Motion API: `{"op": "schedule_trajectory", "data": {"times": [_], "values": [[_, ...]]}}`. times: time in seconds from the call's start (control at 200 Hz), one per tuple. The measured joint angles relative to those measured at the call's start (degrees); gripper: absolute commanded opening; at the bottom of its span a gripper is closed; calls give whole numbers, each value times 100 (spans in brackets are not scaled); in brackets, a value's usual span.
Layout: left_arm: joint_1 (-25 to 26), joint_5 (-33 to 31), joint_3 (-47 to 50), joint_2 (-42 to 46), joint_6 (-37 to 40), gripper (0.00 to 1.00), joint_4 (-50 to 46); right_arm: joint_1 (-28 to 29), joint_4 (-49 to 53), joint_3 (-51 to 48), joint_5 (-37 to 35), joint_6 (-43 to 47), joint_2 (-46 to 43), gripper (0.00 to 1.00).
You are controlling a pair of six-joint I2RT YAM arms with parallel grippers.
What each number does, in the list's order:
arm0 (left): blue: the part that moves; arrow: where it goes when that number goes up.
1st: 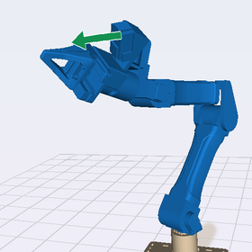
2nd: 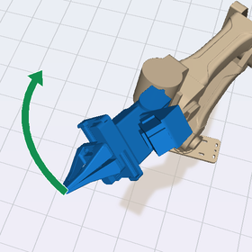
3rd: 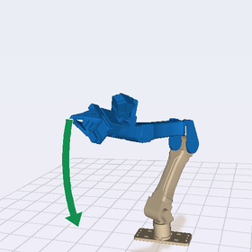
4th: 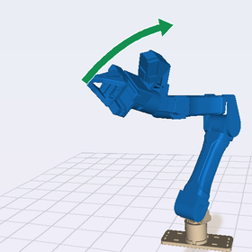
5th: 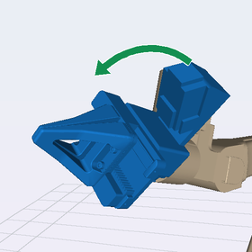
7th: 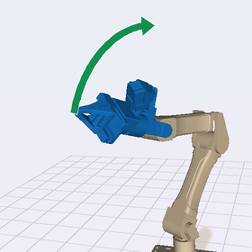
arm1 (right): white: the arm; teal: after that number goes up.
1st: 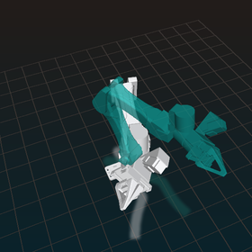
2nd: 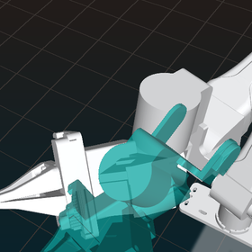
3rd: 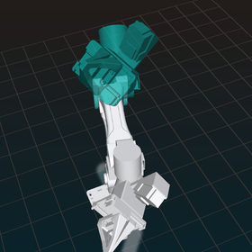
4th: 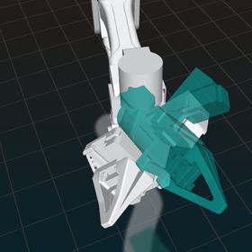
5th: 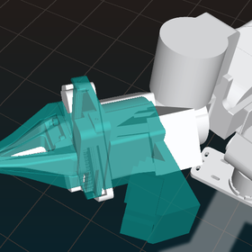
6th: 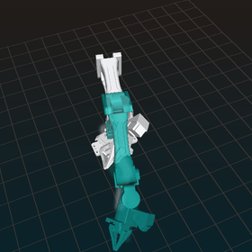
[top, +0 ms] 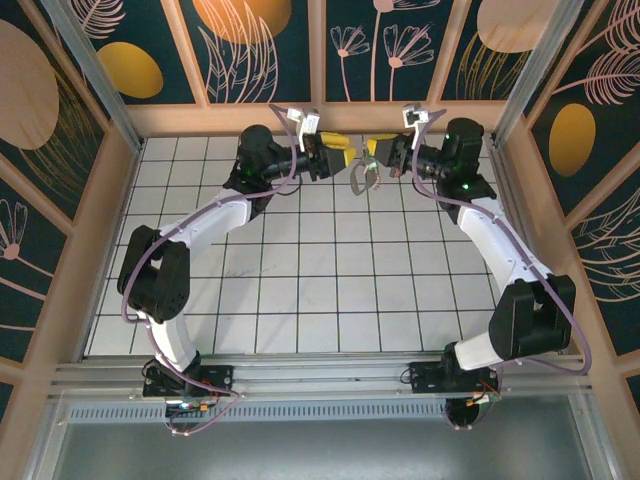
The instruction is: Put the keys on the keyring
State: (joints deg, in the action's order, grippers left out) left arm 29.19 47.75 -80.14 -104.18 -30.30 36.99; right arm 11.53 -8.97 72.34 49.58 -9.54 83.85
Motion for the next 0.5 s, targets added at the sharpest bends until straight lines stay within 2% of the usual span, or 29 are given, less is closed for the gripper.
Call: {"op": "schedule_trajectory", "data": {"times": [0.22,0.501], "values": [[-55,155,-153,0,675,57,-850,22,1209,883,352,778,549,0],[-72,433,-122,0,1014,55,-1099,122,2048,1045,529,1228,807,0]]}}
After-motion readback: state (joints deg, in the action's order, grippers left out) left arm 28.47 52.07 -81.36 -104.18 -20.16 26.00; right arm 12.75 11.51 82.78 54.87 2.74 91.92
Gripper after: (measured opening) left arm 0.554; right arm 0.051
